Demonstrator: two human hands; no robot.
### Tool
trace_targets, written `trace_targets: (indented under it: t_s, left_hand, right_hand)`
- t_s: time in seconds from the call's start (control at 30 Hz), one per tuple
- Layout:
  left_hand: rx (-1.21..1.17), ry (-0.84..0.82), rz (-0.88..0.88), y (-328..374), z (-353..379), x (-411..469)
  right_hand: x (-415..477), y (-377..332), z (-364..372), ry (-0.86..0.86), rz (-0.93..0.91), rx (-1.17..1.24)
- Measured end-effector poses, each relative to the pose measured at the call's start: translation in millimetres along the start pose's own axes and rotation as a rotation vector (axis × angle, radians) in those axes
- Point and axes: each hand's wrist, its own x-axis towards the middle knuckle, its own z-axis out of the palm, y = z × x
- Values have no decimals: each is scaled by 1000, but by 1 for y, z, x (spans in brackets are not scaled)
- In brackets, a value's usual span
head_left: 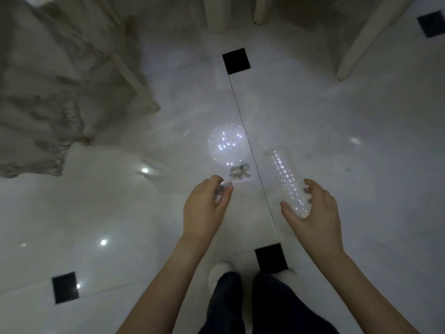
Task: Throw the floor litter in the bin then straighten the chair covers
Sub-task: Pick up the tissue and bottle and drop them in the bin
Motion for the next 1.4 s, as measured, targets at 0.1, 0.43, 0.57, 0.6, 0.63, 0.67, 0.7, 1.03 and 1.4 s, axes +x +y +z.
trace_targets:
  t_s: [0.1,0.43,0.57,0.6,0.63,0.67,0.7,1.03,1.4]
  left_hand:
    - [-28,7,-11,72,-85,-41]
    - [-127,103,101,329,-374,-167]
    - [-202,240,174,389,-436,-200]
    - [-213,269,199,399,-445,-206]
    - [-222,286,220,408,-453,-212]
    - [-222,294,230,415,-460,-217]
    - [-219,292,230,421,-466,-222]
    - [-87,-79,335,387,-454,-236]
    - [45,-526,655,352,-472,-231]
  right_hand:
    - [-45,-74,-87,-1,3,39]
    - [-192,-300,-366,61,-140,121]
    - [-229,-341,-437,153,-217,155]
    - [-237,-345,-449,178,-229,156]
    - [-245,-348,-459,204,-233,158]
    - [-253,-349,-468,227,-234,159]
    - [-260,-349,-474,249,-234,157]
    - [-343,-314,-443,448,5,167]
    - [-460,-333,-365,710,389,186]
